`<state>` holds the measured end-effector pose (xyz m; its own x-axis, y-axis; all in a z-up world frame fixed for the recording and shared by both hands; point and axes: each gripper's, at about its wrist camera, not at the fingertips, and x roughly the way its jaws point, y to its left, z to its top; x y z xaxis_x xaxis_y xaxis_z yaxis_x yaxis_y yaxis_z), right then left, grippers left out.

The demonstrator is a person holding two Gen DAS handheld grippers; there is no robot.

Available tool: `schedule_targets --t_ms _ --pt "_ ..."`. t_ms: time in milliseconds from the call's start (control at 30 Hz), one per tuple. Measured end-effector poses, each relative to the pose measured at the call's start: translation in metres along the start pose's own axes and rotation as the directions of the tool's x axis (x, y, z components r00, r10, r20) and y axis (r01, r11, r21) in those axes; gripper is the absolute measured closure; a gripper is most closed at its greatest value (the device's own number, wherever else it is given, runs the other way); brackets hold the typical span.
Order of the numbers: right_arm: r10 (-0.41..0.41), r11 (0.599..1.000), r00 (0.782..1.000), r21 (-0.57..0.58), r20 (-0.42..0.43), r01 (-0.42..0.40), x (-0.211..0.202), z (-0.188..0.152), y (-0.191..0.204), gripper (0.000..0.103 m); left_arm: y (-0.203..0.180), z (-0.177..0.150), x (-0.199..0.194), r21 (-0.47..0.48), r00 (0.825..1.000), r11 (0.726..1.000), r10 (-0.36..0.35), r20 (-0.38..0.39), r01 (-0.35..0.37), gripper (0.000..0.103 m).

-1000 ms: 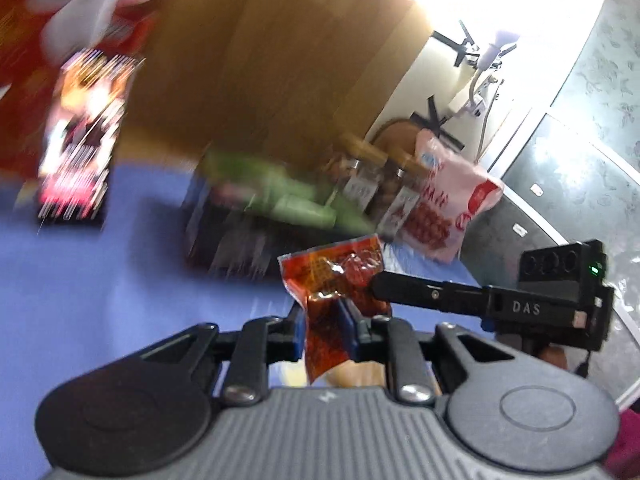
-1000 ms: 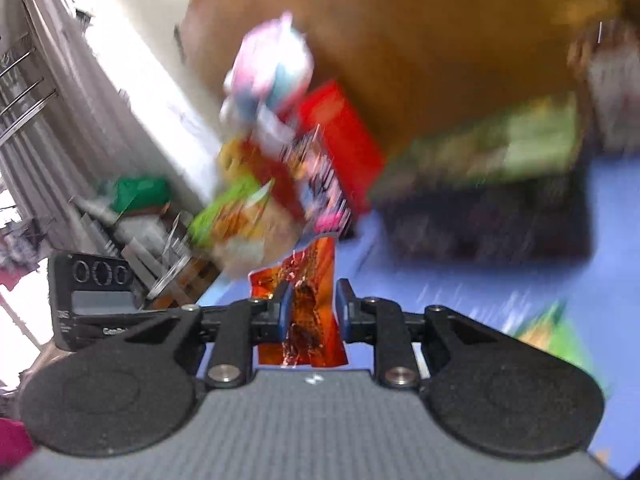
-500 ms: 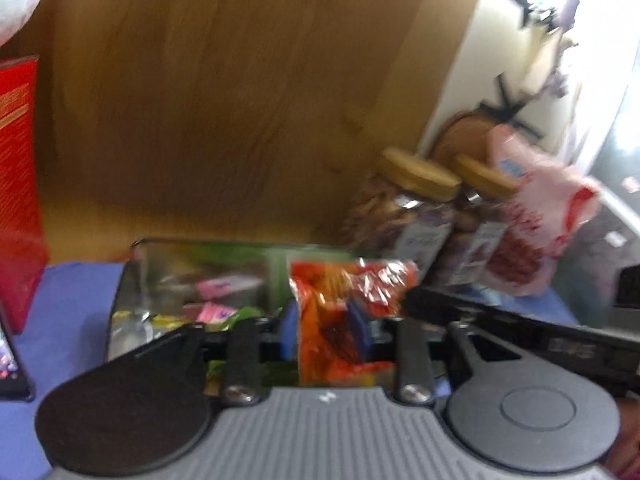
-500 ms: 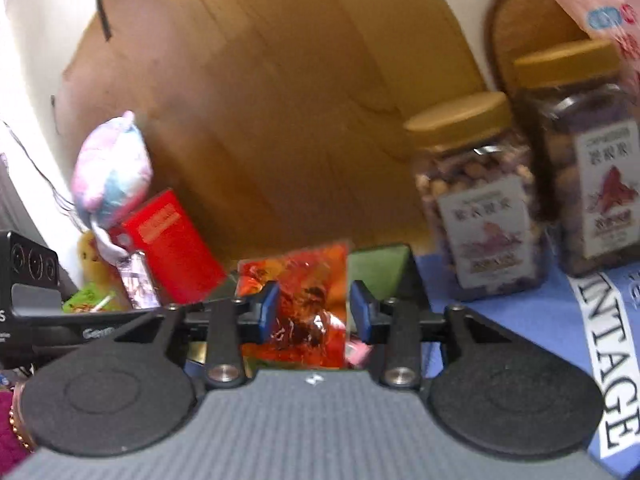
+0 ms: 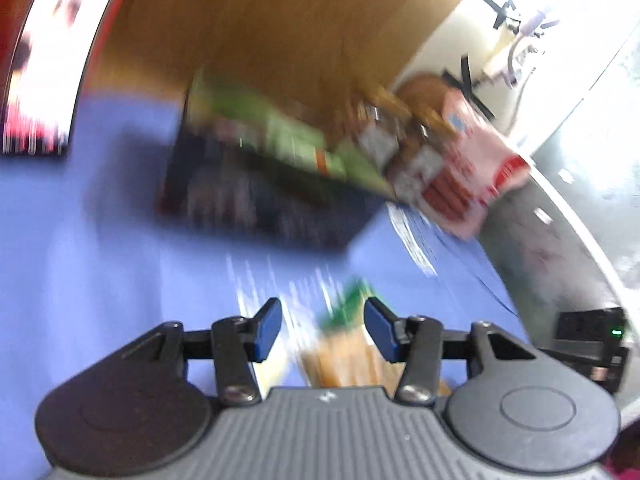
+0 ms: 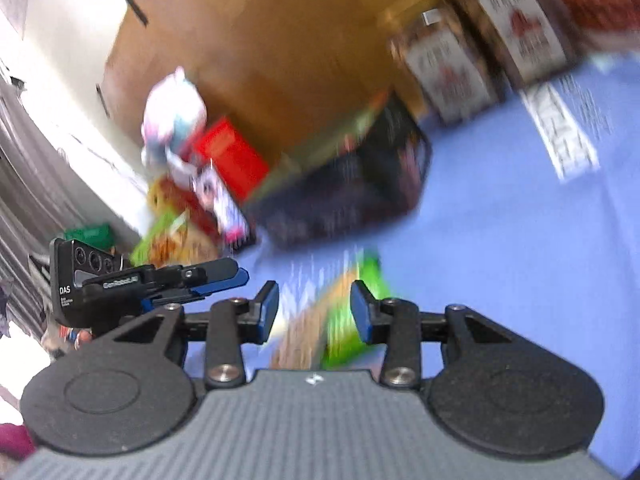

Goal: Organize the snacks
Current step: 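Grasp the thin yellow snack stick pack with the right tool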

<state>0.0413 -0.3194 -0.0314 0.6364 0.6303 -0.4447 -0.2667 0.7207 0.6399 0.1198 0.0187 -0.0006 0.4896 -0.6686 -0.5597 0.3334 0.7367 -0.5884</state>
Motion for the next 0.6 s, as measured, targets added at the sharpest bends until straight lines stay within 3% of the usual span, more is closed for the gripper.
schedule_targets --t_ms 167,233,267,300,467,600 --pt "-0.006 1.0 0.998 -0.03 -0.055 0.004 0.021 -0.012 0.015 0.06 0.006 -0.04 0.006 -0.066 0.999 0.997 -0.036 -0.041 0.033 0.051" --pt "-0.026 0.998 0.996 -0.064 -0.081 0.021 0.031 -0.014 0.021 0.068 0.008 -0.046 0.003 -0.065 0.999 0.997 -0.041 -0.009 0.04 0.051" --pt "-0.028 0.997 0.995 -0.072 -0.092 0.021 0.038 -0.015 0.024 0.078 0.007 -0.046 0.002 -0.066 0.999 0.997 -0.039 -0.006 0.039 0.051" --pt "-0.011 0.998 0.995 -0.063 -0.099 0.005 0.041 -0.016 0.026 0.08 0.008 -0.046 0.0 -0.075 0.999 0.996 -0.039 -0.004 0.038 0.051" --pt "0.168 0.976 0.984 0.149 -0.06 -0.158 0.039 -0.015 0.015 0.094 0.013 -0.046 -0.021 -0.094 0.999 0.995 -0.019 0.039 0.022 0.048" --pt "0.254 0.929 0.967 0.286 -0.033 -0.234 0.039 -0.012 0.006 0.094 0.023 -0.044 -0.042 -0.151 0.994 0.987 -0.042 0.099 0.057 0.044"
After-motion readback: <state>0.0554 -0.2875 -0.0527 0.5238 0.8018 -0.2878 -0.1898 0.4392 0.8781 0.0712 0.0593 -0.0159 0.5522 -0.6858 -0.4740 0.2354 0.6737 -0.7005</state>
